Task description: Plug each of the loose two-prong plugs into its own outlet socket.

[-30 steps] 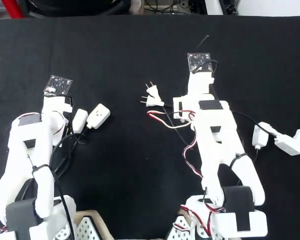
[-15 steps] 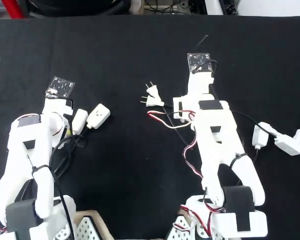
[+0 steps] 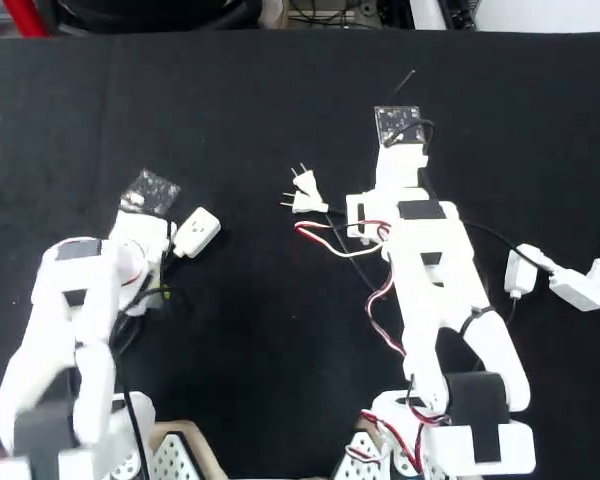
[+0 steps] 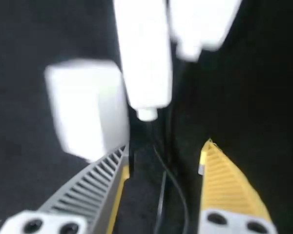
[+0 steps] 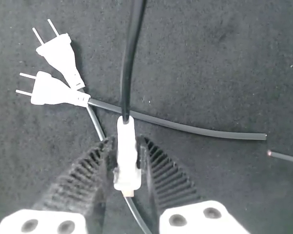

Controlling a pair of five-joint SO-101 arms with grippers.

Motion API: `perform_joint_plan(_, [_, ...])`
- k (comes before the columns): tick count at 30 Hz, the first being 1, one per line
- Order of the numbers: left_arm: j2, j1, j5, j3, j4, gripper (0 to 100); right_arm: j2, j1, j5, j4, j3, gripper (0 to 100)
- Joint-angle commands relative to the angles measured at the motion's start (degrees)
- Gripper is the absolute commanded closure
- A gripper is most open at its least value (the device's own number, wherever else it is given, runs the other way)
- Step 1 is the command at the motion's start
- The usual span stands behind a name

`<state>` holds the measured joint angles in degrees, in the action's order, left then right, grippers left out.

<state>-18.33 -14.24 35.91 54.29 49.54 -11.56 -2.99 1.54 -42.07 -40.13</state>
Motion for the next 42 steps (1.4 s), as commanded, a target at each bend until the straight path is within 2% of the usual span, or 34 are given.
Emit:
perform_joint_plan(1, [-0.6,2.0,0.0,-0.1,2.1,76,-0.1,0.4,0.1,0.1,3.4,98.7])
perform_joint_plan(4, [-0.6,3.2,0.0,-0.3,2.7,76,-0.1,0.4,0.1,0.1,3.4,98.7])
perform_joint_plan(9, [-0.6,1.2,-0.4,-3.1,5.1,76,-0.1,0.4,0.1,0.2,3.4,98.7])
perform_joint_plan(15, [-3.5,0.8,-5.3,-10.5,15.7,76,-0.1,0.4,0.1,0.2,3.5,98.7])
perform_joint_plan(21, [-17.8,2.3,-12.3,-14.7,25.7,76,-0.1,0.4,0.1,0.2,3.5,98.7])
perform_joint_plan(24, [-25.4,1.7,-14.1,-14.4,25.6,76,-0.2,0.4,0.1,0.2,3.5,98.7])
perform_joint_plan(27, [-26.9,-0.9,-13.6,-11.8,20.2,76,-0.2,0.4,0.1,0.2,3.5,98.7])
perform_joint_plan(30, [-22.5,-4.1,-9.4,-9.6,13.7,76,-0.2,0.4,0.1,0.2,3.5,98.7])
perform_joint_plan(33, [-13.2,-6.5,-0.9,-11.2,10.4,76,-0.2,0.4,0.1,0.2,3.5,98.7])
perform_joint_plan(38, [3.7,-9.0,3.5,-20.3,11.0,76,-0.2,0.4,0.1,0.2,3.5,98.7])
perform_joint_plan(42, [11.5,-9.0,6.4,-26.2,13.7,76,-0.2,0.4,0.1,0.2,3.5,98.7])
